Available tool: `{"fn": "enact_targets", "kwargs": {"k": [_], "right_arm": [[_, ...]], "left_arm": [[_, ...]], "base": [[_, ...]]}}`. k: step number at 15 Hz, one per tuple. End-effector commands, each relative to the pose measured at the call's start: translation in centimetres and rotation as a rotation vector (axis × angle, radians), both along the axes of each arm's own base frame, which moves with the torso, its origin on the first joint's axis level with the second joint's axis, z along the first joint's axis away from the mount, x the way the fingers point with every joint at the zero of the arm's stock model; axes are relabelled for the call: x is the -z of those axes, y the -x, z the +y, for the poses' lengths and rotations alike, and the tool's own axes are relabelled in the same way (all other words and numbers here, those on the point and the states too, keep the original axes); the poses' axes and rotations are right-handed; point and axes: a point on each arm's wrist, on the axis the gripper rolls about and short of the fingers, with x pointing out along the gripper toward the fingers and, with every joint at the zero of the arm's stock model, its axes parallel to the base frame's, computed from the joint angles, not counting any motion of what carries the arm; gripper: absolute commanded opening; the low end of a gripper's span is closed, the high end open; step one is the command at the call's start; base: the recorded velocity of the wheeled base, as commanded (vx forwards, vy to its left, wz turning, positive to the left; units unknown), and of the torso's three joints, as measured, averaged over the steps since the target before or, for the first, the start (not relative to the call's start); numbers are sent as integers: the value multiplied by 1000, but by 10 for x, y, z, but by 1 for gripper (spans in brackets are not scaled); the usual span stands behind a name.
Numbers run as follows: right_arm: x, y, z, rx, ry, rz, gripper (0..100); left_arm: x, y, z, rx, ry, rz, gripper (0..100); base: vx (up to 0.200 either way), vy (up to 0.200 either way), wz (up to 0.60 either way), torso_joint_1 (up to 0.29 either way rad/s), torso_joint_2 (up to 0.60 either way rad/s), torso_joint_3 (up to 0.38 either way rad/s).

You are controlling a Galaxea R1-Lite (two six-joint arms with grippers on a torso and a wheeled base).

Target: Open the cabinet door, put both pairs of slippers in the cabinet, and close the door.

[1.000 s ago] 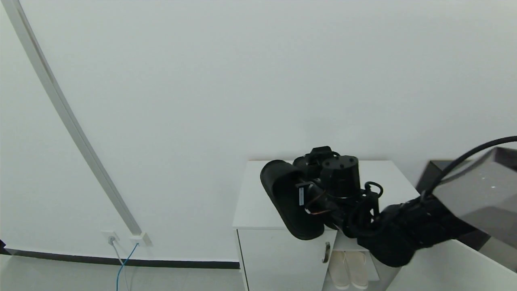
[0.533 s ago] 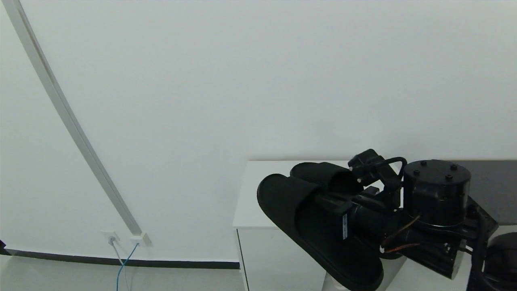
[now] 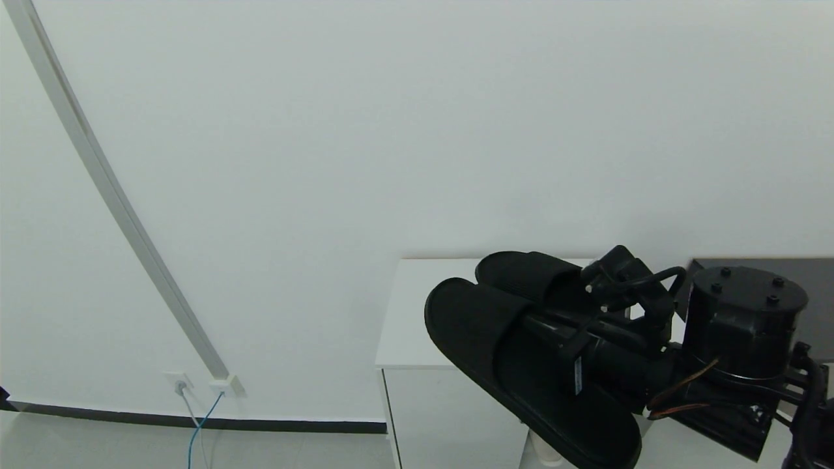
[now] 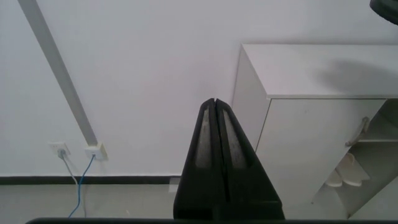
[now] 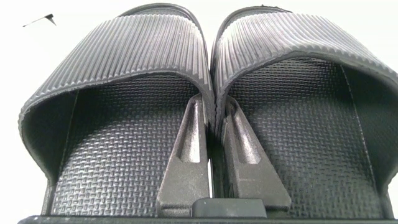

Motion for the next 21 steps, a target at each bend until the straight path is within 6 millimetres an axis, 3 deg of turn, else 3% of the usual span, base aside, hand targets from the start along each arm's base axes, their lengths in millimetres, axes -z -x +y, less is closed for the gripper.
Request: {"fn": "enact_targets", "kwargs": {"k": [1,8,21], "right_arm": [[1,-1,0,1,4,5,0],[4,2,-3,7,8,17,0],[8,0,-3,13,18,27,0]], "left_arm": [[0,0,0,-1,1,1,0],[0,0,0,-1,7,-1,0],[0,0,0,-1,7,-1,0]], "base": [[-200,0,0,2,2,2],[-200,0,0,4,4,2],[0,0,0,0,0,0]]}}
